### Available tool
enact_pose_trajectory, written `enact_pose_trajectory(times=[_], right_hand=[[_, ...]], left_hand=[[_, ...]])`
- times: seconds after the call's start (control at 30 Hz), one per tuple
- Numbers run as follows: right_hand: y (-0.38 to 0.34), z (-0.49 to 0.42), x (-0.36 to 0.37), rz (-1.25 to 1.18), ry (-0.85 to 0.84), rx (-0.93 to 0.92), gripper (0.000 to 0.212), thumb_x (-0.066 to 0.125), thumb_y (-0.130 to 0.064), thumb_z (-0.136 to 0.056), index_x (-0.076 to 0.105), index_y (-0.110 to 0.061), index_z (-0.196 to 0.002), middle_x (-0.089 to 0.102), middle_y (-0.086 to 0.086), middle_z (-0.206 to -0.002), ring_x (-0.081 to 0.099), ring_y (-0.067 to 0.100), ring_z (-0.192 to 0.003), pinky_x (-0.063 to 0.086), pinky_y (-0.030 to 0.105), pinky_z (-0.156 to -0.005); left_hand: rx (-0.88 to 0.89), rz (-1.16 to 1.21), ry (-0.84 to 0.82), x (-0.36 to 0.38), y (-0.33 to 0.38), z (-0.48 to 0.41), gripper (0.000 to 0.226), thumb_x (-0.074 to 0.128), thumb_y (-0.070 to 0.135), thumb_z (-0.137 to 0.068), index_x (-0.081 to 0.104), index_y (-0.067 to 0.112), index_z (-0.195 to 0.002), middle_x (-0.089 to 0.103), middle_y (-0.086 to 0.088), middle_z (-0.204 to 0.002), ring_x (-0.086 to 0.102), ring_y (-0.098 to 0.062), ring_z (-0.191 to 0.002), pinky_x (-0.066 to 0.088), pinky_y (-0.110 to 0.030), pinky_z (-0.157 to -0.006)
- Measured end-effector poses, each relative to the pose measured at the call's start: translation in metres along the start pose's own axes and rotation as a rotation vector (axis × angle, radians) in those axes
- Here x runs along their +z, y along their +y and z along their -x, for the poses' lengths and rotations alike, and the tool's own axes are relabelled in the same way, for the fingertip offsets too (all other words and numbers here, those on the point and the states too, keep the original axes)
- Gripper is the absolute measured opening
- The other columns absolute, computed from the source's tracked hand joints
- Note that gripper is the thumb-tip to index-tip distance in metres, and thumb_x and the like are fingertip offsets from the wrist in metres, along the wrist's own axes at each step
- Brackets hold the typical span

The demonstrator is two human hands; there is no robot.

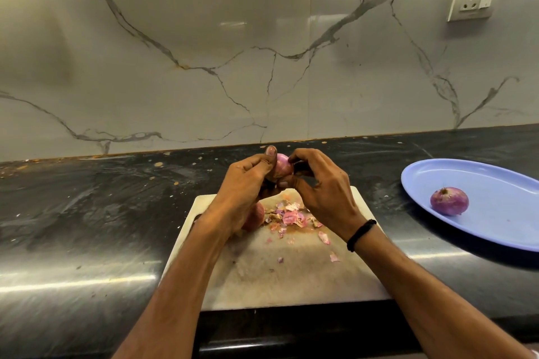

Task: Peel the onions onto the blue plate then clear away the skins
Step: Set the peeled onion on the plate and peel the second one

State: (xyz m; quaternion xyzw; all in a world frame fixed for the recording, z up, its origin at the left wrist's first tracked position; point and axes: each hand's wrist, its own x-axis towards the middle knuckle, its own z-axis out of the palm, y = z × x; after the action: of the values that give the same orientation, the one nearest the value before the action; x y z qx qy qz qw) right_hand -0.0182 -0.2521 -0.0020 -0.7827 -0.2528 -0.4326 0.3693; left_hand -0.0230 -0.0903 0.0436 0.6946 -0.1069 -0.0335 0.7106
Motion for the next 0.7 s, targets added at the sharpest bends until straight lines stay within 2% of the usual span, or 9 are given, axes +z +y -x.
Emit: enact_pose_trajectory(times=[0.1, 0.2, 0.3, 0.37, 0.53, 0.7], right_hand=[[0.0008, 0.0004, 0.0008, 0.004, -0.004, -0.004, 0.03, 0.075, -0.008, -0.086, 0.061, -0.001, -0.112, 0.065, 0.01, -0.104, 0.063, 0.013, -0.092, 0.049, 0.007, -0.088], [0.0021, 0.0013, 0.0029, 0.021, -0.002, -0.021, 0.026, 0.073, -0.008, -0.087, 0.062, -0.001, -0.109, 0.065, 0.011, -0.102, 0.058, 0.005, -0.091, 0.045, 0.002, -0.086], [0.0039, 0.0014, 0.0025, 0.021, -0.007, -0.018, 0.016, 0.073, -0.008, -0.088, 0.063, -0.001, -0.099, 0.064, 0.01, -0.099, 0.058, 0.011, -0.088, 0.051, 0.01, -0.082], [0.0041, 0.0015, 0.0026, 0.017, 0.001, -0.018, 0.016, 0.073, -0.006, -0.088, 0.064, -0.001, -0.099, 0.064, 0.009, -0.098, 0.058, 0.012, -0.088, 0.052, 0.012, -0.081], [0.0043, 0.0024, 0.006, 0.017, 0.031, -0.011, 0.026, 0.07, -0.004, -0.088, 0.058, -0.003, -0.111, 0.06, 0.011, -0.109, 0.06, 0.014, -0.095, 0.051, 0.013, -0.087], [0.0052, 0.0014, 0.0052, 0.048, 0.015, -0.034, 0.04, 0.071, -0.002, -0.086, 0.056, -0.011, -0.121, 0.057, 0.013, -0.121, 0.058, 0.016, -0.105, 0.047, 0.01, -0.093]], left_hand=[[0.0, 0.014, 0.012, 0.0005, 0.0007, 0.0004, 0.037, 0.054, 0.044, -0.095, 0.073, 0.014, -0.107, 0.075, -0.01, -0.1, 0.072, -0.02, -0.088, 0.06, -0.034, -0.083], [-0.004, 0.029, 0.023, 0.0004, -0.0005, -0.0005, 0.039, 0.057, 0.044, -0.092, 0.074, 0.013, -0.108, 0.075, -0.01, -0.101, 0.073, -0.024, -0.094, 0.059, -0.036, -0.086], [-0.023, 0.09, 0.035, 0.0011, 0.0008, -0.0005, 0.035, 0.058, 0.042, -0.092, 0.074, 0.013, -0.104, 0.076, -0.01, -0.095, 0.074, -0.022, -0.09, 0.06, -0.034, -0.083], [-0.023, 0.119, 0.033, 0.0018, 0.0017, -0.0004, 0.032, 0.058, 0.04, -0.092, 0.074, 0.013, -0.102, 0.077, -0.01, -0.093, 0.075, -0.02, -0.088, 0.061, -0.031, -0.08], [-0.036, 0.172, 0.062, 0.0013, 0.0032, -0.0011, 0.027, 0.055, 0.031, -0.098, 0.074, 0.012, -0.095, 0.077, -0.008, -0.085, 0.075, -0.017, -0.078, 0.062, -0.029, -0.076], [-0.019, 0.166, 0.079, 0.0007, 0.003, -0.0008, 0.021, 0.057, 0.025, -0.097, 0.073, 0.011, -0.097, 0.077, -0.006, -0.084, 0.075, -0.017, -0.078, 0.061, -0.025, -0.068]])
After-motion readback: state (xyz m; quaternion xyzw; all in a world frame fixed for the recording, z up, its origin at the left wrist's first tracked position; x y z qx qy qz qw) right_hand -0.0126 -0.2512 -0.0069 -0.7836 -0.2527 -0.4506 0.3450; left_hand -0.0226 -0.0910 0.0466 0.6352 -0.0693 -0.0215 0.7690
